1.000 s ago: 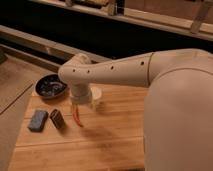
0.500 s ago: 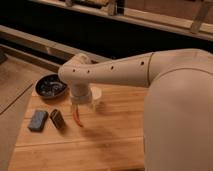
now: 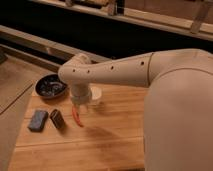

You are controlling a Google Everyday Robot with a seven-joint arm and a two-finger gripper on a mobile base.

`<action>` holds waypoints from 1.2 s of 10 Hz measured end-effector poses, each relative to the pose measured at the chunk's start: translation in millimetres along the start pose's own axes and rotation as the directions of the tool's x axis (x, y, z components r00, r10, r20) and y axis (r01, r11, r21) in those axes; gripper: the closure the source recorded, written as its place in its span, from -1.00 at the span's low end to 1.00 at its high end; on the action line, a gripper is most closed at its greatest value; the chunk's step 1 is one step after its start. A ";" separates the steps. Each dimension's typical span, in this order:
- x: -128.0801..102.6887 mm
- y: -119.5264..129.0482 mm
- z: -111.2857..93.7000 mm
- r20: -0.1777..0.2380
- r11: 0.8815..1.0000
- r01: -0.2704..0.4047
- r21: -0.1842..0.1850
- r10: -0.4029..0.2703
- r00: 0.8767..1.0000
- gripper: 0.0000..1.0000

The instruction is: Knock the eraser over

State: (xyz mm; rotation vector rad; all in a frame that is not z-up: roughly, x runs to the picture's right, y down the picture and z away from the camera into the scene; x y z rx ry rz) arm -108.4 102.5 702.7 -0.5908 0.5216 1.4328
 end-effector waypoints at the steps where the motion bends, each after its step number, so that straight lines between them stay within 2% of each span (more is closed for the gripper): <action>1: 0.0 0.0 0.0 0.000 1.000 0.000 0.000 0.000 1.000 0.84; 2: -0.1 0.0 -0.1 0.000 1.000 0.000 0.000 0.000 1.000 0.97; 3: -0.5 0.2 -0.4 0.001 1.000 0.001 0.001 -0.001 1.000 1.00; 7: -20.4 6.4 -8.8 0.021 1.000 0.011 -0.008 -0.011 1.000 1.00; 10: -28.6 19.5 -12.7 0.025 0.999 0.026 -0.032 -0.025 0.999 1.00; 12: -29.0 34.6 -15.8 0.036 0.996 0.052 -0.073 -0.049 0.998 1.00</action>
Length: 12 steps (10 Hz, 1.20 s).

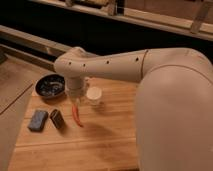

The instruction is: Knock the eraser over

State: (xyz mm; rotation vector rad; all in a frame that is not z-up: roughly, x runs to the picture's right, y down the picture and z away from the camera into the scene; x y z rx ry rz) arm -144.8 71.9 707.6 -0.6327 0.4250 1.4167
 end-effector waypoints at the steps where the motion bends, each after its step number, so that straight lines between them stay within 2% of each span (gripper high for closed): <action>1: 1.0 7.0 -1.3 0.009 1.000 0.019 -0.013 -0.019 1.000 1.00; 3: 5.6 29.6 -1.2 0.027 0.995 0.095 -0.025 -0.094 0.995 1.00; 7: 10.7 76.4 9.2 0.027 0.970 0.242 -0.014 -0.241 0.970 1.00; 9: 10.9 86.7 20.5 0.005 0.961 0.277 -0.022 -0.277 0.961 1.00; 12: 10.9 90.8 37.8 -0.023 0.960 0.272 -0.067 -0.274 0.962 1.00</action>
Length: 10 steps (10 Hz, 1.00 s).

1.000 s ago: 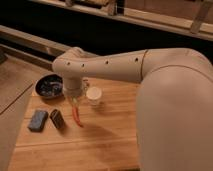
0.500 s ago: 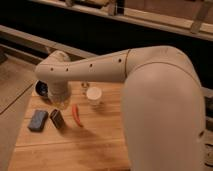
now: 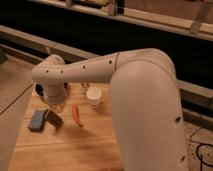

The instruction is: Knock the eraser over

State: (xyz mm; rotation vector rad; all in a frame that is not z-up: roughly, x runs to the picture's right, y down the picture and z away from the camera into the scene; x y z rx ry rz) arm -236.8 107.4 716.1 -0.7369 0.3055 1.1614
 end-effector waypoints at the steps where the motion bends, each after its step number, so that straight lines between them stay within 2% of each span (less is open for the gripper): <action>1: -2.1 0.4 3.7 -0.001 1.000 0.001 -0.018 -0.001 1.000 1.00; 3: -7.9 -2.2 3.1 0.008 1.000 0.008 -0.028 -0.008 1.000 1.00; 5: -9.2 -14.7 -8.4 0.030 1.000 0.011 0.001 -0.011 0.999 1.00; 6: -9.1 -15.2 -7.4 0.029 1.000 0.009 0.002 -0.009 1.000 0.95; 9: -9.2 -13.5 -7.2 0.029 1.000 0.010 0.001 -0.010 1.000 0.41; 10: -9.3 -13.7 -7.4 0.030 1.000 0.009 0.001 -0.009 1.000 0.16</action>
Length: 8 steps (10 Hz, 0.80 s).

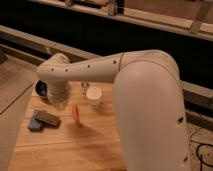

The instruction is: Knock the eraser over

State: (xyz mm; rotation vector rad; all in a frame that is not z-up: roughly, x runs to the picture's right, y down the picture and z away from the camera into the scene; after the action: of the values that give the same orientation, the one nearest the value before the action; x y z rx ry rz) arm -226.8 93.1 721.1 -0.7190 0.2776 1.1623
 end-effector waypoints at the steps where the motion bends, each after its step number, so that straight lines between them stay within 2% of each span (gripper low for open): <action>1: 0.0 0.8 -0.1 0.000 1.000 0.001 0.000 -0.001 1.000 -0.03; 3: 0.0 0.5 0.1 0.000 1.000 0.001 0.000 -0.001 1.000 -0.43; 4: 0.0 0.6 0.1 0.000 1.000 0.001 0.000 -0.001 1.000 -0.57; 8: 0.0 0.3 0.1 0.000 1.000 0.000 0.000 0.000 1.000 -0.60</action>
State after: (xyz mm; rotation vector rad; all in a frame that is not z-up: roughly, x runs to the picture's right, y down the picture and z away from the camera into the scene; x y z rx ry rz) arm -227.1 93.2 721.0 -0.7191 0.2775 1.1618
